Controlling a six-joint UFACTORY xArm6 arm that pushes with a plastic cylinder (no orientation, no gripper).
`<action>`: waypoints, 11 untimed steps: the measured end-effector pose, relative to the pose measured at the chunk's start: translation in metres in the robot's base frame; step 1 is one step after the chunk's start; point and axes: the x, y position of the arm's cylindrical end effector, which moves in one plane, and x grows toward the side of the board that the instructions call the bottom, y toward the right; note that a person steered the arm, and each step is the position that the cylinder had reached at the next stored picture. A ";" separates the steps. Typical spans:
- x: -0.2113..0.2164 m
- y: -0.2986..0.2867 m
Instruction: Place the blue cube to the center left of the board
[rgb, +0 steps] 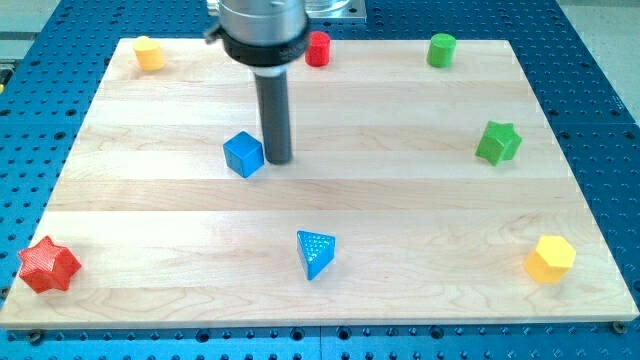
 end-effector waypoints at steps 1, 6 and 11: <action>0.005 -0.020; -0.038 -0.164; -0.039 -0.150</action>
